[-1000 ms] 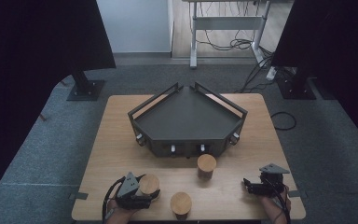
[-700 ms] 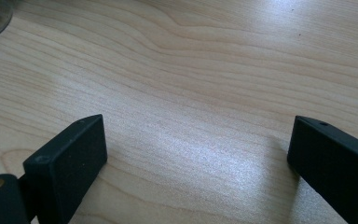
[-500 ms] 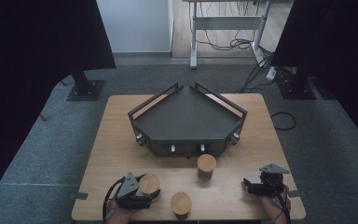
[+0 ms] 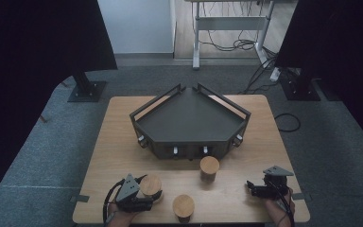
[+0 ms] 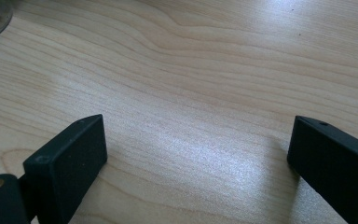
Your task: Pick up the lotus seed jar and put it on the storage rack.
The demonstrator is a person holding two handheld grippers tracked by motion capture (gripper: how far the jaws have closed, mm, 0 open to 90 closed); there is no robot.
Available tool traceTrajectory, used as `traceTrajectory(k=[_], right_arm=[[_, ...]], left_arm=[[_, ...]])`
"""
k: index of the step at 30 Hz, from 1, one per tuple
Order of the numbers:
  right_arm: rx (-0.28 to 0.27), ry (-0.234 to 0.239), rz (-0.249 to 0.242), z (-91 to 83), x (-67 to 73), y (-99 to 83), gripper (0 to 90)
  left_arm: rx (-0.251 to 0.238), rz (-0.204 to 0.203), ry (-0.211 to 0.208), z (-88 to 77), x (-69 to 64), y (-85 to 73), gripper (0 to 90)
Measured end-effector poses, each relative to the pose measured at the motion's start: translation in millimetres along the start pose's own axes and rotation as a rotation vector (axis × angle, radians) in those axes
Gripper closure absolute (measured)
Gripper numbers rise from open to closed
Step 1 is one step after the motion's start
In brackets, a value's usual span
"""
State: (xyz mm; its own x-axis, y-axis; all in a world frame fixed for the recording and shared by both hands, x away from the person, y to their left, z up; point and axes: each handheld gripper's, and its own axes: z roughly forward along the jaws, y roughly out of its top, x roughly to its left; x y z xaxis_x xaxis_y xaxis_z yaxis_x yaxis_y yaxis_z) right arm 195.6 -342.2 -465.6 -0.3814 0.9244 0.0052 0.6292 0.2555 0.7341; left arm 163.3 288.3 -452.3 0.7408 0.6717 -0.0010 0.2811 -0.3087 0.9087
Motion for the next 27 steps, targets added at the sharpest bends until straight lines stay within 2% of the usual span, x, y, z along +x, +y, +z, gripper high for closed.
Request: traceTrajectory(k=[27], right_arm=[[0.0,0.0,0.0,0.0,-0.1,0.0,3.9]], left_arm=[[-0.035,-0.01,0.036,-8.9,-3.7,9.7,23.9]])
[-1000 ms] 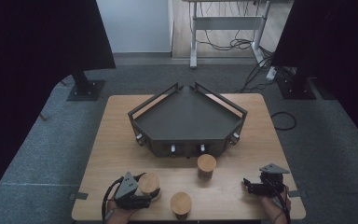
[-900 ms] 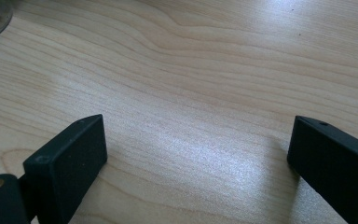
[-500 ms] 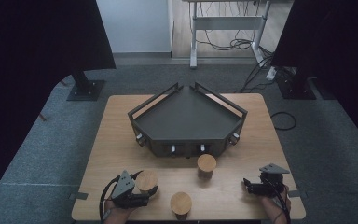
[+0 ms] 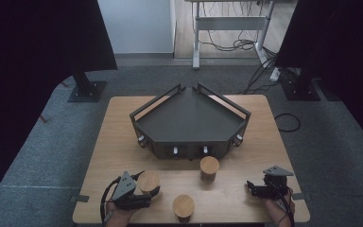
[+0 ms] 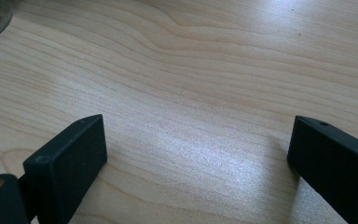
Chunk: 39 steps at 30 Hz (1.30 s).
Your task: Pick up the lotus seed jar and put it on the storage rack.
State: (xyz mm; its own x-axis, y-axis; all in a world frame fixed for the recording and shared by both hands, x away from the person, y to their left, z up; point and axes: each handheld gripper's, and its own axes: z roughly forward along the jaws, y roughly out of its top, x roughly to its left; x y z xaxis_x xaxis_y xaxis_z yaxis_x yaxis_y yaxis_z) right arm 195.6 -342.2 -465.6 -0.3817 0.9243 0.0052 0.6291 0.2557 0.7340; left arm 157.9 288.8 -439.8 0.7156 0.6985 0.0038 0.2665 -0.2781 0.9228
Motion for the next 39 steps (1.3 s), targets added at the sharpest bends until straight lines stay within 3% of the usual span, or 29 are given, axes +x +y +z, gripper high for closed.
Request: traceTrajectory(k=[39], right_arm=[[0.0,-0.005,0.004,0.0,0.5,0.0,4.0]], left_arm=[[-0.034,0.0,0.031,-5.8,6.2,19.8,24.1]])
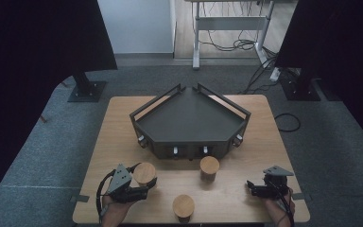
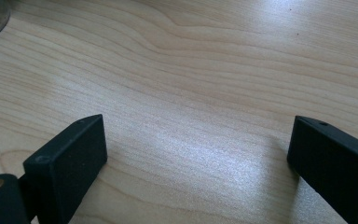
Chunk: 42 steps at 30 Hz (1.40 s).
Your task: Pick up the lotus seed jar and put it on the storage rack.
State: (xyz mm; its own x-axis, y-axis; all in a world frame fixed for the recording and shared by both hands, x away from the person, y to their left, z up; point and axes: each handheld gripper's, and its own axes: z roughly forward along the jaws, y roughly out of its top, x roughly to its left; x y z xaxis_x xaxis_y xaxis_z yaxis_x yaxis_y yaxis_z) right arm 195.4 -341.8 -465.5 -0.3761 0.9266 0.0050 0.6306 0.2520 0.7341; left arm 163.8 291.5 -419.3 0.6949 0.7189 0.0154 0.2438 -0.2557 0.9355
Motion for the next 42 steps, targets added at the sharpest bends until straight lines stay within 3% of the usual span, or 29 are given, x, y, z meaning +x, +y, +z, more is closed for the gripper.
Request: traceTrajectory(k=[42], right_arm=[[-0.002,-0.001,0.001,-0.7,0.7,-0.8,4.6]], left_arm=[[-0.02,0.004,0.011,6.5,13.1,24.2,24.1]])
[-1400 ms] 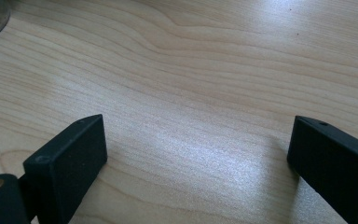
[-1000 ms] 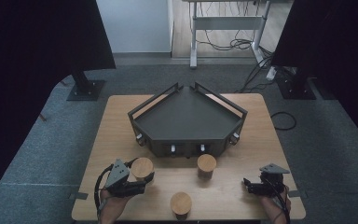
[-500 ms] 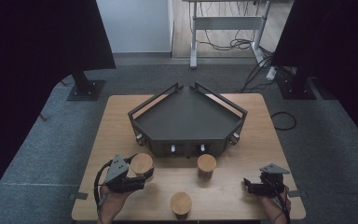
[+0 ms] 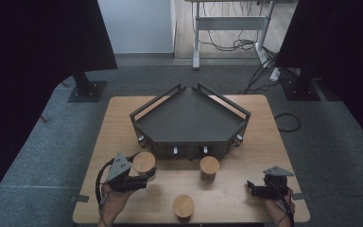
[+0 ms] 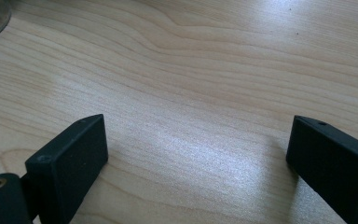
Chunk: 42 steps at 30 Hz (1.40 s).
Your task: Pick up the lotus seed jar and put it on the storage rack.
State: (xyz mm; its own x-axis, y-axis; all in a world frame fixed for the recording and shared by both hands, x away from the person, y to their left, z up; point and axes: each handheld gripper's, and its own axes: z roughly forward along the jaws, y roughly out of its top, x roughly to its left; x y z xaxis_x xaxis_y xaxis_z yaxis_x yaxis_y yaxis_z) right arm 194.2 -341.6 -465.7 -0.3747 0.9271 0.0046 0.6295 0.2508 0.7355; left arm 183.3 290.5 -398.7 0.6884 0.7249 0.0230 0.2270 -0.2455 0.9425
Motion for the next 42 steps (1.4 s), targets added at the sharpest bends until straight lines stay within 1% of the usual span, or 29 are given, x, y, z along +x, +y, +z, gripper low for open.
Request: traceTrajectory(k=[13,22,27,33,42], right_arm=[[0.0,0.0,0.0,0.0,-0.1,0.0,4.6],[0.0,0.0,0.0,0.0,0.0,0.0,4.6],[0.0,0.0,0.0,0.0,-0.1,0.0,4.5],[0.0,0.0,0.0,0.0,-0.1,0.1,4.6],[0.0,0.0,0.0,0.0,-0.1,0.1,4.6]], left_arm=[[-0.01,0.005,0.005,4.0,4.3,9.1,24.1],[-0.026,0.011,0.012,3.9,6.9,16.3,24.1],[-0.026,0.02,0.018,6.7,8.3,22.9,24.1],[-0.032,0.013,0.013,9.5,11.3,26.4,24.1],[-0.034,0.022,0.021,14.7,13.1,36.8,24.1]])
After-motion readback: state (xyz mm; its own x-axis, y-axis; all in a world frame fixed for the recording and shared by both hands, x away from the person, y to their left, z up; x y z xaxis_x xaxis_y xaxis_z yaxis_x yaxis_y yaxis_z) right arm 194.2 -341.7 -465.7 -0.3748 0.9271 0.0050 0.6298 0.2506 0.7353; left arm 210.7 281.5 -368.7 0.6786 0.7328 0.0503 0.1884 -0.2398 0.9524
